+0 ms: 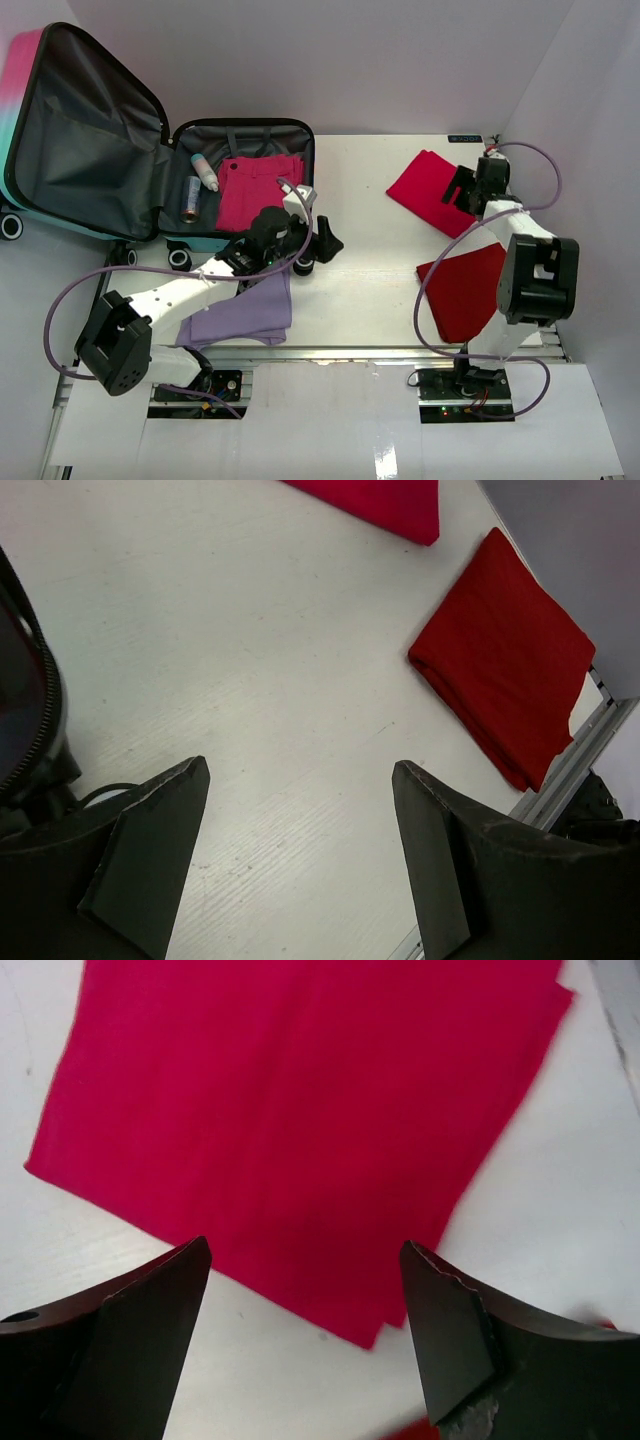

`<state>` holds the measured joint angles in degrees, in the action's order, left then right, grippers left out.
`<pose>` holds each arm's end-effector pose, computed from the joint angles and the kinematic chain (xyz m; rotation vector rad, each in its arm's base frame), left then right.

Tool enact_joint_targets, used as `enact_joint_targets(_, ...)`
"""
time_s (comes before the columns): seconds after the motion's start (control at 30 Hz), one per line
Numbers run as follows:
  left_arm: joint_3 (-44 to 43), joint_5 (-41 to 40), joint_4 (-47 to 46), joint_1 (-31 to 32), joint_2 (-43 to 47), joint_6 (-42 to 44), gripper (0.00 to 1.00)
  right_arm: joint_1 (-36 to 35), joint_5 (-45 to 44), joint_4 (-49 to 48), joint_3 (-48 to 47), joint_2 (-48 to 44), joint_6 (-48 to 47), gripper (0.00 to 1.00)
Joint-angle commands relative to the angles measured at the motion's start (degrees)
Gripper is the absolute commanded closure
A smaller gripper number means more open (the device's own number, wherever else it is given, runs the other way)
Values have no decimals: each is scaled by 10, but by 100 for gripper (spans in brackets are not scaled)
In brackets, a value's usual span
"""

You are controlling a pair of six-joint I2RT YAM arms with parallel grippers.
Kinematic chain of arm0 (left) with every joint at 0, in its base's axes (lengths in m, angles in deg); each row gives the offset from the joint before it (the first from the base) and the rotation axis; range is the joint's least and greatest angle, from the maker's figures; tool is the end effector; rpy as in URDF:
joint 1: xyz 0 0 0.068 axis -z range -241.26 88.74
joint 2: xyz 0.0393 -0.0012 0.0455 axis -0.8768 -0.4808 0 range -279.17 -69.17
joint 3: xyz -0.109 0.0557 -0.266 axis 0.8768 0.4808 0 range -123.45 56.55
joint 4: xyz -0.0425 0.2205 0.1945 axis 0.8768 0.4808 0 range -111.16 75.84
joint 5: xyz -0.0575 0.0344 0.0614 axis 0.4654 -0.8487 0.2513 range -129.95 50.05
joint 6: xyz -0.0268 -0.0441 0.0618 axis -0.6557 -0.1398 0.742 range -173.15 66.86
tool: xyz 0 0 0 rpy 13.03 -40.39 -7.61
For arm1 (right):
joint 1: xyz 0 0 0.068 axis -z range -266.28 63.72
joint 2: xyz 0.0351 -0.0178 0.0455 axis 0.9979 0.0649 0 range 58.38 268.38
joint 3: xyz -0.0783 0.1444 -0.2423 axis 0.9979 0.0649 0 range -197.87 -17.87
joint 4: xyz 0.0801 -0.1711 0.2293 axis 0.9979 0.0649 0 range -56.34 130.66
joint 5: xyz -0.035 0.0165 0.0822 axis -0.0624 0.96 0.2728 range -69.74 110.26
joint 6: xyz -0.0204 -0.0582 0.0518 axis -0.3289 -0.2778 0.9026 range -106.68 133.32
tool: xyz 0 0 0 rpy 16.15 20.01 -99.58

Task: Pack the luggage

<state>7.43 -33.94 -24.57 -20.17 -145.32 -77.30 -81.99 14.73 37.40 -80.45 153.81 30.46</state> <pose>0.2681 -0.2436 0.2575 0.3768 2.0457 -0.8250 0.4304 -0.0389 0.2084 0.4626 2.1570 0.0183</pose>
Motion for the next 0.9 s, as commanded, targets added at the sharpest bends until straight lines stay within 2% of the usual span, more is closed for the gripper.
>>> enact_joint_targets(0.0, 76, -26, -81, 11, 34, -16, 15, -42, 34, -20, -136, 95, -79, 23)
enact_joint_targets(0.1, 91, -48, -76, 12, 44, -14, 15, -104, -15, 21, -220, 164, -108, 34)
enact_joint_targets(0.17, 92, -48, -75, 14, 52, -13, 15, -116, -29, 35, -250, 191, -109, 43)
enact_joint_targets(0.27, 97, -49, -82, 20, 61, -12, 15, -122, -41, 36, -265, 218, -94, 47)
enact_joint_targets(0.33, 98, -51, -83, 22, 62, -12, 15, -123, -18, 36, -271, 236, -84, 45)
enact_joint_targets(0.4, 98, -50, -84, 22, 62, -12, 15, -126, 10, 33, -270, 242, -75, 29)
enact_joint_targets(0.47, 96, -49, -85, 23, 60, -11, 15, -140, 16, 20, -263, 245, -72, 22)
enact_joint_targets(0.67, 98, -51, -82, 24, 63, -7, 15, -182, -29, 48, -313, 303, -82, 22)
enact_joint_targets(0.87, 99, -77, -76, 27, 77, -2, 15, -201, -29, 64, -318, 324, -91, 30)
